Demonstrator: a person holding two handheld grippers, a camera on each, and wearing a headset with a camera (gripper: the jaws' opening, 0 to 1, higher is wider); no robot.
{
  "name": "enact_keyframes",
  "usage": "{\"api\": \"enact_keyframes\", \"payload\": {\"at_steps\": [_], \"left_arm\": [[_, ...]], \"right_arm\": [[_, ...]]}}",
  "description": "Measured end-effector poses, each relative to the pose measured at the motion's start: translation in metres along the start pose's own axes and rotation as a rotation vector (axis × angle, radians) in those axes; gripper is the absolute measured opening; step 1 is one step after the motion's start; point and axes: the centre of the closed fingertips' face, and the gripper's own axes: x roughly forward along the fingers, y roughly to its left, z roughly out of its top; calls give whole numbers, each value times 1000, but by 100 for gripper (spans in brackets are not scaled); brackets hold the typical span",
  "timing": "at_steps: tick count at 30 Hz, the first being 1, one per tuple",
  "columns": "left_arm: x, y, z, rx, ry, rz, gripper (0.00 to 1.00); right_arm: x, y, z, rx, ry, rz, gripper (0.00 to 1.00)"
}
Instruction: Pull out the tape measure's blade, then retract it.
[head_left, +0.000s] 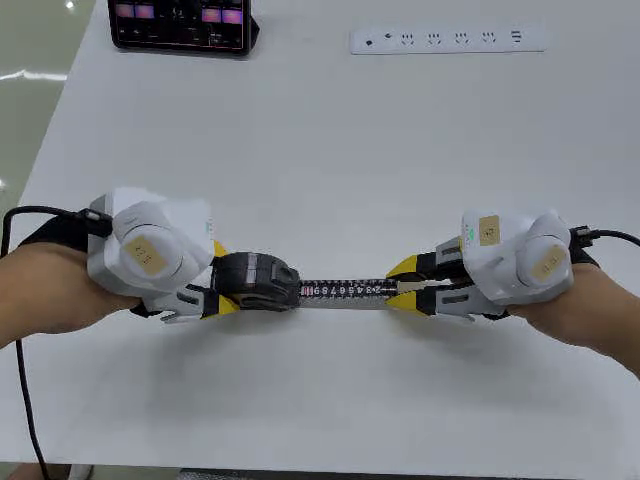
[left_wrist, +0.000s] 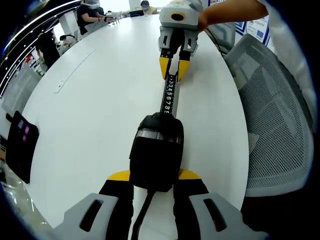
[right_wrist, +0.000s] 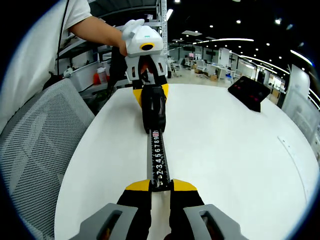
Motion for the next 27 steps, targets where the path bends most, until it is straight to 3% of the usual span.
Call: {"api": "enact_keyframes", "payload": {"at_steps": [27], "left_arm": [[0, -1, 3, 7, -2, 4, 25]], "right_arm": [[-31, -2, -28, 6, 60, -17, 9]]}}
